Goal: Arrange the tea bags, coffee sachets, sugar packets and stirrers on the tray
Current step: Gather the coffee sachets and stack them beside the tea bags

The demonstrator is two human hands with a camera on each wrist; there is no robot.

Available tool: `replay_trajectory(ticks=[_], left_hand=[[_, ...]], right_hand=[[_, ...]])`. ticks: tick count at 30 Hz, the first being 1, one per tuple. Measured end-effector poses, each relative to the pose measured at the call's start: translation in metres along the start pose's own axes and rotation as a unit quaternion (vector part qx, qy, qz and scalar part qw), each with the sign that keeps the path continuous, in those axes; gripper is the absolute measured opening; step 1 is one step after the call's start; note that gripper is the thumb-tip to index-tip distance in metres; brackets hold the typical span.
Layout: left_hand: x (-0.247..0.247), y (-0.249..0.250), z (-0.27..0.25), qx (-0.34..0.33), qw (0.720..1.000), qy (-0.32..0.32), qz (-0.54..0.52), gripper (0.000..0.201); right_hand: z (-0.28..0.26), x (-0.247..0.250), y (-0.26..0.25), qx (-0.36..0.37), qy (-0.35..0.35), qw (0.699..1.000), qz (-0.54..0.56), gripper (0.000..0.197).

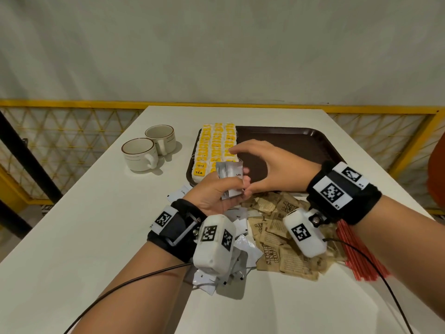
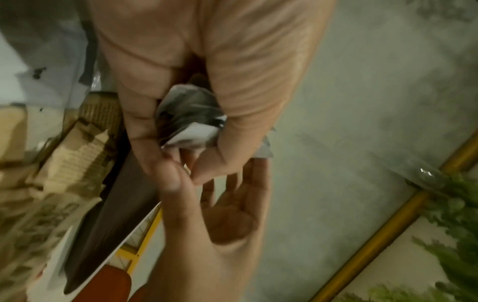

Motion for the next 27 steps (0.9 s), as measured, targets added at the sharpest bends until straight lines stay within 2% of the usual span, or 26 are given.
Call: replay_trajectory(ticks=[3,8,11,15,18,21,23,25,27], left_hand=[[-0.001,0.001,-0.001,0.012,1.0,-0.017,0.005,0.024],[0.003,0.001,-0.002,0.02,1.0,-0.017,-0.003,0.028],[0.001,0.001,-0.003,0.022,0.999,-0.034,0.007,0.035],[-0.005,-0.002,-0.005,0.049,0.995,-0.079,0.045,0.031],[-0.009,-0.004,-0.004,0.059,0.993,-0.086,0.048,0.036],[-0.004,0.001,0.001,0.055,0.996,-0.07,0.024,0.047],[0.004,0.011,0.006,0.045,0.998,-0.053,0.01,0.049],[0.014,0.03,0.016,0.035,0.998,-0.03,0.039,0.036],[0.031,0.056,0.031,0.02,0.992,0.014,0.12,0.025]], right_hand=[[-0.004,0.006,-0.004,0.027,-0.003,0.999,0.034,0.065],[-0.008,0.01,-0.007,0.042,0.008,0.997,0.065,0.046],[-0.005,0.007,-0.003,0.027,-0.021,0.996,0.083,0.041],[0.0,-0.004,0.013,-0.038,-0.086,0.992,0.089,0.029],[0.005,-0.007,0.017,-0.056,-0.063,0.99,0.112,0.013],[0.009,-0.004,0.018,-0.057,-0.049,0.983,0.165,0.016],[0.013,0.011,0.025,-0.077,-0.016,0.96,0.268,0.021],[0.021,0.029,0.04,-0.118,0.018,0.909,0.4,0.024],[0.03,0.05,0.056,-0.143,0.048,0.865,0.478,0.019]])
Point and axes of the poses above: each hand's wrist, its own z-axis towards the middle knuckle, its own x-axis out of the back of the hand, y = z × x, the point moved 8 cm from there along z, towards the middle knuckle, and after that the axes turned 6 degrees about -x, right-handed, at the moved point
